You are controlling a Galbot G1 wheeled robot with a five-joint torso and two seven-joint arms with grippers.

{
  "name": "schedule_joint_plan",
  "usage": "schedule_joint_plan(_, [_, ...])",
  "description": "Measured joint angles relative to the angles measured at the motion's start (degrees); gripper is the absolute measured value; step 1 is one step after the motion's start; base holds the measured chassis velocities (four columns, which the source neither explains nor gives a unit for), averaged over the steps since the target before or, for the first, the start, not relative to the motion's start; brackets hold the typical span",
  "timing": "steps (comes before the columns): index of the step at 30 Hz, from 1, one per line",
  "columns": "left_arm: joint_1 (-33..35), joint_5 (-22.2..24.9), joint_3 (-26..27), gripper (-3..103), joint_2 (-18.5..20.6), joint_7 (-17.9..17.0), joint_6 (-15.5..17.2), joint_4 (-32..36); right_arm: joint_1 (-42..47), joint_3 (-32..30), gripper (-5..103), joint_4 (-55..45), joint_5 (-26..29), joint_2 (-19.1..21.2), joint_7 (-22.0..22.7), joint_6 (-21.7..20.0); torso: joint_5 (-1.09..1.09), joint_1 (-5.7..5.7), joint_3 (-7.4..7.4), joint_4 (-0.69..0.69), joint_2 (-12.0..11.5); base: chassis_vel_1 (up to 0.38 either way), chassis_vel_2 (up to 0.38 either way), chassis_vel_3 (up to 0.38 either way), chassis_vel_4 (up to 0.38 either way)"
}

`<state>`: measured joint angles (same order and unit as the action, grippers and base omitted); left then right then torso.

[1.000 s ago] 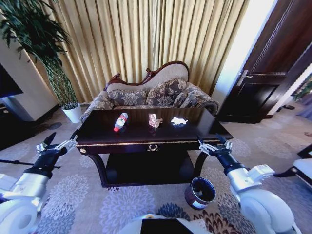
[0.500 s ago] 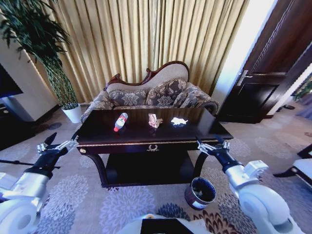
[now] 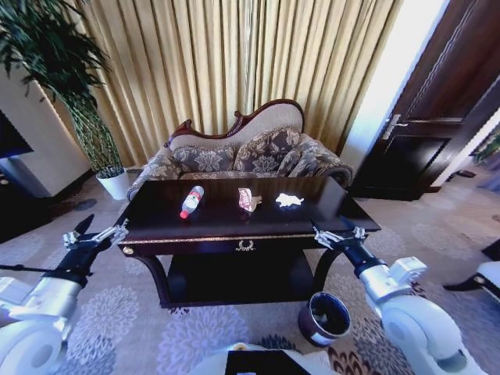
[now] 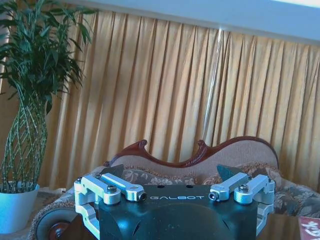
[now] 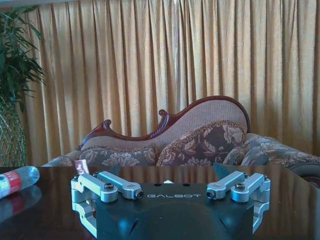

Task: Move to the front of the table and place the trash on the table into the trash bin.

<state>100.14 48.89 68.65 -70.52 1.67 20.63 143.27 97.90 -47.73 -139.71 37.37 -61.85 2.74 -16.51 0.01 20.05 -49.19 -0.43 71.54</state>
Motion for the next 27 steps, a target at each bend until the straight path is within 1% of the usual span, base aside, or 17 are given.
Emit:
schedule_joint_plan(2, [-0.08,-0.66,0.28,100,0.01,-0.01,1.36,0.00,-0.02,0.02,100,0.02,-0.01,-0.02,0.01,0.01,0.00,0.00,0.00,0.00,-0.01,-0.153,0.155,0.158,-0.158])
schedule_joint_plan(3, [-0.08,-0.66,0.28,100,0.01,-0.01,1.36,0.00,-0.02,0.02,100,0.02,-0.01,-0.02,0.01,0.01,0.00,0.00,0.00,0.00,-0.01,-0.134,0.155,0.158,-0.165])
schedule_joint_plan(5, [-0.66,-1.27,0.57,100,0.02,0.05,3.68,0.00,-0.02,0.05,100,0.02,0.54,-0.06,0.04,0.01,-0.01,0.02,0.00,0.00,-0.01,-0.125,0.147,0.118,-0.134])
schedule_joint_plan(8, [-1.19,-3.26,0.48,100,0.36,-0.02,5.45,-0.01,0.07,0.06,100,-0.04,1.16,-0.28,0.07,0.02,-0.02,0.03,-0.01,0.00,-0.02,-0.069,0.086,0.061,-0.078])
schedule_joint_plan(9, [-1.19,-3.26,0.48,100,0.36,-0.02,5.45,-0.01,0.07,0.06,100,-0.04,1.16,-0.28,0.07,0.02,-0.02,0.03,-0.01,0.00,-0.02,-0.030,0.055,0.038,-0.048])
schedule_joint_plan(11, [-1.18,-4.60,0.49,100,0.84,-0.09,6.83,-0.02,0.08,0.24,100,-0.04,1.23,-0.36,0.08,0.03,-0.01,0.00,0.00,0.00,-0.01,0.000,0.000,0.000,0.000])
schedule_joint_plan(13, [-1.16,-4.96,0.49,100,0.97,-0.28,7.20,-0.02,0.08,0.42,100,0.00,1.25,-0.33,0.08,0.03,-0.01,-0.02,0.02,0.00,0.00,0.000,0.000,0.000,0.000])
schedule_joint_plan(14, [-1.16,-5.34,0.48,100,1.17,-0.61,7.94,-0.02,0.00,0.72,100,0.20,1.41,-0.14,0.07,0.02,0.00,-0.04,0.03,-0.01,0.02,0.000,0.000,0.000,0.000])
schedule_joint_plan(16, [-1.19,-5.51,0.30,100,1.65,-1.11,8.86,-0.02,-0.70,1.27,100,0.94,3.23,0.90,0.15,-0.62,0.00,-0.06,0.03,-0.02,0.03,0.000,0.000,0.000,0.000])
schedule_joint_plan(19, [-1.19,-5.51,0.14,100,1.97,-1.38,8.97,-0.03,-1.73,1.49,100,2.03,5.02,2.16,0.47,-1.41,0.00,-0.06,0.03,-0.01,0.02,0.000,0.000,0.000,0.000])
schedule_joint_plan(21, [-1.19,-5.43,-0.24,100,2.45,-1.92,8.98,-0.03,-4.59,2.03,100,5.02,8.06,4.84,1.61,-2.65,0.00,-0.04,0.01,0.01,0.01,0.000,0.000,0.000,0.000])
schedule_joint_plan(22, [-1.19,-5.43,-0.24,100,2.45,-1.92,8.98,-0.03,-4.59,2.03,100,5.02,8.06,4.84,1.61,-2.65,0.00,-0.04,0.01,0.01,0.01,0.000,0.000,0.000,0.000])
schedule_joint_plan(23, [-1.19,-5.39,-0.38,100,2.57,-2.06,8.99,-0.03,-5.97,2.33,100,6.61,9.25,6.06,2.08,-3.40,0.00,-0.02,0.00,0.01,0.00,0.000,0.000,0.000,0.000])
schedule_joint_plan(24, [-1.00,-4.84,-0.58,100,2.47,-2.22,8.97,-0.04,-10.24,3.77,100,11.35,10.92,8.61,2.94,-4.52,0.00,-0.01,0.00,-0.01,0.00,0.000,0.000,0.000,0.000])
schedule_joint_plan(26, [-0.52,-4.41,-0.48,100,2.17,-2.27,8.88,-0.04,-13.62,5.00,100,13.69,11.94,9.70,3.92,-5.83,0.00,-0.01,0.00,-0.01,0.01,0.000,0.000,0.000,0.000])
schedule_joint_plan(27, [-0.52,-4.41,-0.48,100,2.17,-2.27,8.88,-0.04,-13.62,5.00,100,13.69,11.94,9.70,3.92,-5.83,0.00,-0.01,0.00,-0.01,0.01,0.000,0.000,0.000,0.000])
